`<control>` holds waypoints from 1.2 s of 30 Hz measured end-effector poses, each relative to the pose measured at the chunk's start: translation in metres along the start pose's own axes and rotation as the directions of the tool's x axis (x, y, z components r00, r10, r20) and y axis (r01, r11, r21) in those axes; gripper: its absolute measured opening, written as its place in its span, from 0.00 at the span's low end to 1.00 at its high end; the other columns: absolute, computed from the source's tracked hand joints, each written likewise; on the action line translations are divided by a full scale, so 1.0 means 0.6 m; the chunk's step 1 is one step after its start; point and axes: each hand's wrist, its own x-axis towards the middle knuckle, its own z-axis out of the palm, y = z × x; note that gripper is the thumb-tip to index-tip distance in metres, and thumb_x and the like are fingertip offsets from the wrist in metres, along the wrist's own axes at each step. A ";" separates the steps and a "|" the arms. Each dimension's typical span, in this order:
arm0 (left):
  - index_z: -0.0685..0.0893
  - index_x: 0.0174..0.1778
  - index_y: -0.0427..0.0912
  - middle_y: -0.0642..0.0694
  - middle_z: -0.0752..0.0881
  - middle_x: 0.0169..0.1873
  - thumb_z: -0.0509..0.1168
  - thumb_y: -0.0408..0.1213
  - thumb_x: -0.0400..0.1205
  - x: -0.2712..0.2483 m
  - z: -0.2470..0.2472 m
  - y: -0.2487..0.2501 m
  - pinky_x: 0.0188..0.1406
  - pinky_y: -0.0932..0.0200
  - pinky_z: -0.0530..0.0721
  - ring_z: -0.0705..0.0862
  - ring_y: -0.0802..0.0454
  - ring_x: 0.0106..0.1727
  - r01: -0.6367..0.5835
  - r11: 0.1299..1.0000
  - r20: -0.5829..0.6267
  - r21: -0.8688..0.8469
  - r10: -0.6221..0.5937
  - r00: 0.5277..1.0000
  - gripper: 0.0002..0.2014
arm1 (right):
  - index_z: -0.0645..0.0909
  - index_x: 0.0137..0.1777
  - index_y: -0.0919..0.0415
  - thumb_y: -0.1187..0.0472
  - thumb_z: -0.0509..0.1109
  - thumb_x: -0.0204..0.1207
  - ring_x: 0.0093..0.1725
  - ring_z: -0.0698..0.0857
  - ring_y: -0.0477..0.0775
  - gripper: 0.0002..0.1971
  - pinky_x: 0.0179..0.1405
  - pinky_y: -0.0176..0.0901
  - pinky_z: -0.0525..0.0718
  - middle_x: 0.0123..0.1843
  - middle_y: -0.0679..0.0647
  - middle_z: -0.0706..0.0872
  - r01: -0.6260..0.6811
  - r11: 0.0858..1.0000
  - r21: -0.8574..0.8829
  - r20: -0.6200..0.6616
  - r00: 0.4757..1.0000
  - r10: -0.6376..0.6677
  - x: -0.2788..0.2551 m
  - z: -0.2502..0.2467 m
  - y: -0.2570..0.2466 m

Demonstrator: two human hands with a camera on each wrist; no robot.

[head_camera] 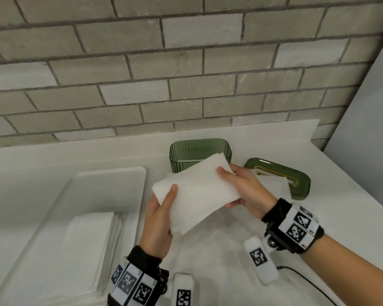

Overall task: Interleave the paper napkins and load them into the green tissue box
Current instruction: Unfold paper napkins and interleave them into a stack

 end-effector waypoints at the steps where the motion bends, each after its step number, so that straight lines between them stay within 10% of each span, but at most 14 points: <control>1: 0.84 0.64 0.48 0.49 0.92 0.55 0.62 0.38 0.86 -0.001 -0.001 0.003 0.39 0.43 0.92 0.92 0.49 0.53 0.034 0.999 0.028 0.010 -0.035 0.999 0.12 | 0.81 0.63 0.54 0.51 0.66 0.83 0.34 0.88 0.44 0.13 0.20 0.39 0.82 0.43 0.49 0.89 -0.040 0.999 0.017 0.022 0.999 0.040 -0.003 0.000 0.006; 5: 0.81 0.69 0.57 0.53 0.89 0.60 0.65 0.33 0.84 -0.003 -0.017 0.003 0.42 0.36 0.90 0.90 0.46 0.59 0.038 0.988 0.152 0.147 -0.060 0.987 0.19 | 0.81 0.65 0.47 0.55 0.70 0.80 0.49 0.90 0.48 0.14 0.31 0.45 0.88 0.53 0.47 0.90 -0.047 0.998 -0.041 0.142 0.988 0.053 -0.009 -0.014 0.018; 10: 0.86 0.65 0.42 0.46 0.92 0.58 0.67 0.29 0.84 0.010 -0.035 -0.006 0.60 0.51 0.87 0.89 0.48 0.61 -0.221 0.901 0.162 0.374 0.171 0.972 0.14 | 0.82 0.64 0.65 0.71 0.72 0.76 0.58 0.89 0.53 0.17 0.53 0.37 0.86 0.59 0.56 0.90 0.082 0.995 -0.051 0.169 0.983 -0.073 0.002 -0.034 0.032; 18: 0.93 0.46 0.40 0.48 0.94 0.42 0.77 0.22 0.72 0.034 -0.045 -0.055 0.40 0.67 0.84 0.90 0.54 0.44 -0.048 0.887 0.013 0.459 0.048 0.999 0.11 | 0.84 0.49 0.63 0.78 0.74 0.71 0.32 0.81 0.36 0.11 0.31 0.25 0.76 0.38 0.50 0.84 0.046 0.960 -0.278 0.156 0.988 -0.002 0.022 -0.024 0.073; 23: 0.92 0.44 0.33 0.38 0.93 0.41 0.77 0.25 0.73 0.044 -0.051 -0.047 0.44 0.49 0.87 0.90 0.44 0.42 -0.027 0.939 -0.082 0.343 0.059 0.995 0.05 | 0.87 0.51 0.64 0.68 0.77 0.73 0.46 0.90 0.51 0.07 0.46 0.41 0.88 0.49 0.56 0.91 0.100 0.919 -0.381 0.130 0.990 -0.054 0.040 -0.019 0.033; 29: 0.89 0.55 0.36 0.41 0.94 0.45 0.74 0.22 0.75 0.047 -0.067 -0.029 0.52 0.59 0.86 0.92 0.49 0.50 -0.052 0.943 -0.152 0.330 0.107 0.983 0.14 | 0.86 0.58 0.66 0.63 0.79 0.72 0.52 0.88 0.55 0.16 0.55 0.48 0.87 0.54 0.57 0.89 0.141 0.927 -0.349 -0.129 0.972 -0.196 0.139 -0.046 -0.088; 36: 0.88 0.53 0.40 0.44 0.94 0.46 0.74 0.21 0.75 0.030 -0.077 -0.029 0.46 0.63 0.84 0.91 0.49 0.49 -0.092 0.911 -0.154 0.403 0.167 0.974 0.14 | 0.84 0.50 0.68 0.58 0.82 0.68 0.60 0.87 0.63 0.17 0.63 0.59 0.85 0.62 0.65 0.87 -0.085 0.918 -0.387 -0.266 0.964 -0.023 0.303 -0.059 -0.062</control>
